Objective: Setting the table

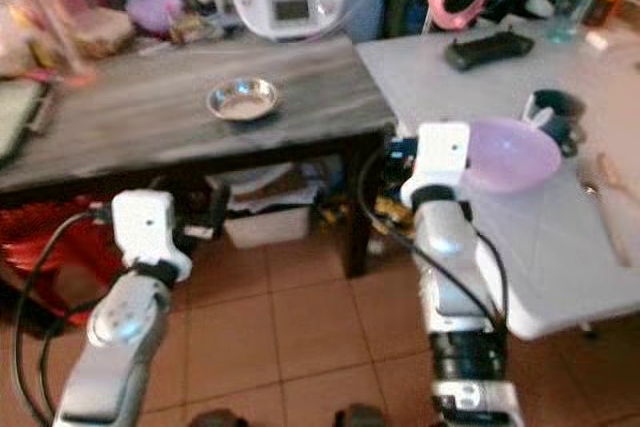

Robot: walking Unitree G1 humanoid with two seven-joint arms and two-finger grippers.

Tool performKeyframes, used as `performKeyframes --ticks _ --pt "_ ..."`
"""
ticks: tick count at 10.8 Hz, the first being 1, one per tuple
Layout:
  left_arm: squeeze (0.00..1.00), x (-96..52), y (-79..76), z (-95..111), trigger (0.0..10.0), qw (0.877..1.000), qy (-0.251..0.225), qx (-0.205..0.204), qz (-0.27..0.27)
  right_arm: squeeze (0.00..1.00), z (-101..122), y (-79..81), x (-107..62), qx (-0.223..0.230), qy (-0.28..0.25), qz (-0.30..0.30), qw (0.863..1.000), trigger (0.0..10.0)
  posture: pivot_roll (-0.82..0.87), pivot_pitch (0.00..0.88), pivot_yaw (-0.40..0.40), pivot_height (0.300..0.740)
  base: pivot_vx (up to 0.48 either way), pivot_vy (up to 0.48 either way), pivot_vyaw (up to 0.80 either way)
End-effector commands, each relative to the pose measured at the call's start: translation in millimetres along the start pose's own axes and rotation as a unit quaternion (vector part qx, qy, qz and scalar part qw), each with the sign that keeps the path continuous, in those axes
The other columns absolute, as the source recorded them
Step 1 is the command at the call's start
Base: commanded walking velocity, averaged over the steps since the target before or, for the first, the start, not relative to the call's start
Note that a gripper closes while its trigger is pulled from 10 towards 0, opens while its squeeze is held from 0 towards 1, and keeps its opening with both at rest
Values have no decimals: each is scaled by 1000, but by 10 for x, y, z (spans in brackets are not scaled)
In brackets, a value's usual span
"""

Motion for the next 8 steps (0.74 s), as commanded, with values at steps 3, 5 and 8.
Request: performKeyframes --ticks 3,5,8 --pt "0 -62 150 -58 10000 999 16 12 27 0 44 93 -35 7 -8 17 1000 10000 52 43 32 740 0 0 0" --pt "0 -70 171 -40 10000 999 15 18 31 0 48 81 -27 7 -9 17 1000 10000 56 62 34 740 0 0 0" --pt "0 -71 218 11 10000 999 10 25 37 0 80 88 -36 8 -15 17 1000 10000 61 90 44 740 -310 0 0"
Point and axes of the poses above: a point about 5 cm out from each wrist's last joint towards the gripper, its own x axis pointing out of the wrist towards the gripper, its own z axis along the axis of the wrist's last joint, y = z × x, the point moved 6 cm from there along x, pointing out of the wrist towards the gripper, and after that the axes turned 3 degrees about x, right-handed, at the moved point
